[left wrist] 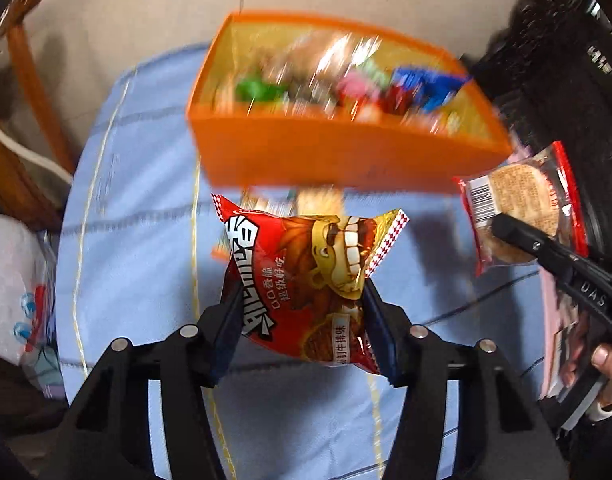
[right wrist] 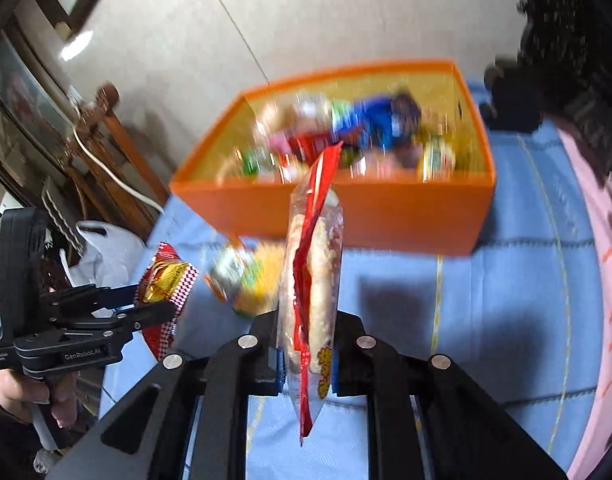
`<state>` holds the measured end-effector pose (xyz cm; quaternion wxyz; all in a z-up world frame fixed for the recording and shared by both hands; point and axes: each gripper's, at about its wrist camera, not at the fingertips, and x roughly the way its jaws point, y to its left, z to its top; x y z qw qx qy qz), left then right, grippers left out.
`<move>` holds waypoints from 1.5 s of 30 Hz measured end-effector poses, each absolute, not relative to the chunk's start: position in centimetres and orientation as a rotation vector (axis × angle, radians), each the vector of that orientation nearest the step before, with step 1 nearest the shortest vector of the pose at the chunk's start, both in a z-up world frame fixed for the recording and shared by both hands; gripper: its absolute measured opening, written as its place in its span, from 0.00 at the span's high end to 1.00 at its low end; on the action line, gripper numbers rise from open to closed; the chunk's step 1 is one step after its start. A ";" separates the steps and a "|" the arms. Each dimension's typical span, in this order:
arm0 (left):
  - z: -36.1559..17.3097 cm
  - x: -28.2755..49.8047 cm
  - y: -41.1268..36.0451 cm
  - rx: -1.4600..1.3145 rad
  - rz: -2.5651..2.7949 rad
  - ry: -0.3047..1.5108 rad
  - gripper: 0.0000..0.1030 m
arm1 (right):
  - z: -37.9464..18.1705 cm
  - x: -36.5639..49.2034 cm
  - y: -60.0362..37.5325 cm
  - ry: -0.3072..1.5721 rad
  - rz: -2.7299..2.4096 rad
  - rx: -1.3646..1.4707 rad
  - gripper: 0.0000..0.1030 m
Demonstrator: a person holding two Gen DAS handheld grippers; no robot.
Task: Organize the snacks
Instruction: 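Drop the red chip bag and biscuit pack into the orange box, then grasp a clear snack bag with the left tool while the right tool grasps a cracker pack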
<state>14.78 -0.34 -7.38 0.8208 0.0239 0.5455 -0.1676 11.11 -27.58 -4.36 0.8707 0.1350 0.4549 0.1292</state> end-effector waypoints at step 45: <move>-17.8 21.3 -1.3 0.211 -0.153 1.259 0.07 | -9.7 11.7 -27.6 1.030 0.116 0.340 0.18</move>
